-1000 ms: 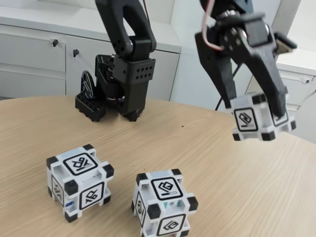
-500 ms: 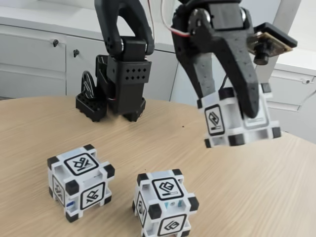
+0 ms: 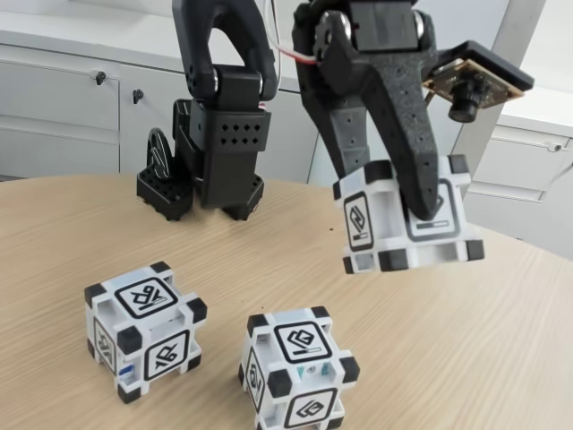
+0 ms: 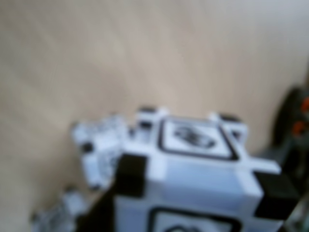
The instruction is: Stack cubes from left to right.
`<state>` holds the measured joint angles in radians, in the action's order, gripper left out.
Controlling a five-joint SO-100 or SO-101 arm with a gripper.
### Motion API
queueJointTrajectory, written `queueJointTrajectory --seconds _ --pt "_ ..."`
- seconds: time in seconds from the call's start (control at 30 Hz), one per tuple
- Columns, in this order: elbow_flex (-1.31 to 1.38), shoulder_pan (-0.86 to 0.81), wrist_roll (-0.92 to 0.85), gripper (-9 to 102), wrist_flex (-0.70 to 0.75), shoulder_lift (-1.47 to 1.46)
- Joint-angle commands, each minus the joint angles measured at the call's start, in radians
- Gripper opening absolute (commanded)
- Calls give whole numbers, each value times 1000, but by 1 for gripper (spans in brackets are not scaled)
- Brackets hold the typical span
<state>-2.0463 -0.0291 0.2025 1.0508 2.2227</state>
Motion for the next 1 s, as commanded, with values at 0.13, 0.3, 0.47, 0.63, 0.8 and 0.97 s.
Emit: queueJointTrajectory --seconds 0.13,0.3,0.47,0.63,0.8,0.97 --pt "28 -9 14 18 0 35" --pt "29 -11 29 18 0 37" --pt "29 -12 26 18 2 37" --pt "31 -12 14 17 2 38" --pt "31 -14 6 17 3 172" --pt "14 -14 0 17 3 397"
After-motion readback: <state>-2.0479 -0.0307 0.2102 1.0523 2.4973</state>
